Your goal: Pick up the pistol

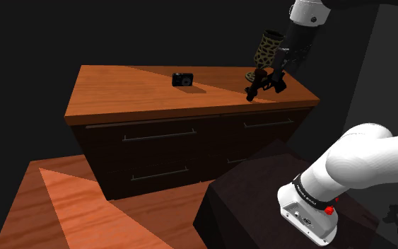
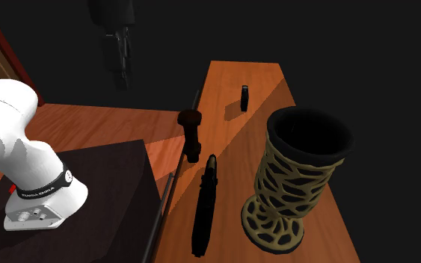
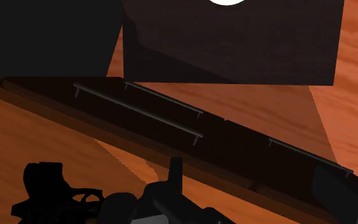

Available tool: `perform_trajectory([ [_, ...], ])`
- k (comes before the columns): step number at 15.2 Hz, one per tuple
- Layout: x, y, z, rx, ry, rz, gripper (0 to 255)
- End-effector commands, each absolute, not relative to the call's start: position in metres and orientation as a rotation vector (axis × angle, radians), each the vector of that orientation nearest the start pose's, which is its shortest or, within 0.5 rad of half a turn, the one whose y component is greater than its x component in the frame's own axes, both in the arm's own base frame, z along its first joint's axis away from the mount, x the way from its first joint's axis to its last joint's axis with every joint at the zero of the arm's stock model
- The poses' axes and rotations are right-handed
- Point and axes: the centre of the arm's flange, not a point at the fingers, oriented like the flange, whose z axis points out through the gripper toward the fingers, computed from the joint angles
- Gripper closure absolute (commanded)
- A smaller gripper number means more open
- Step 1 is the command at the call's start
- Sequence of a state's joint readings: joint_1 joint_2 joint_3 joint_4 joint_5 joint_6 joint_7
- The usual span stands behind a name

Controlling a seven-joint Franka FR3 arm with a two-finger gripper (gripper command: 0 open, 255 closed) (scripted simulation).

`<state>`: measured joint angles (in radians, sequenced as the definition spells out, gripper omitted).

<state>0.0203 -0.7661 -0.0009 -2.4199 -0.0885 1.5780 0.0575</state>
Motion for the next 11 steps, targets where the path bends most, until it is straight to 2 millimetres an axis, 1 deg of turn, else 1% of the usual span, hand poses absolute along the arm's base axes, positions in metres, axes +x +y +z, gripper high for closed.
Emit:
perform_trajectory([
  [1,0.310,-0.003,0.555,-3.230,0.055,0.117,0],
  [6,0.328,-0.060,0.536,-3.228,-0.348,0.230,0],
  [11,0.359,-0.111,0.516,-3.169,-0.751,0.342,0],
])
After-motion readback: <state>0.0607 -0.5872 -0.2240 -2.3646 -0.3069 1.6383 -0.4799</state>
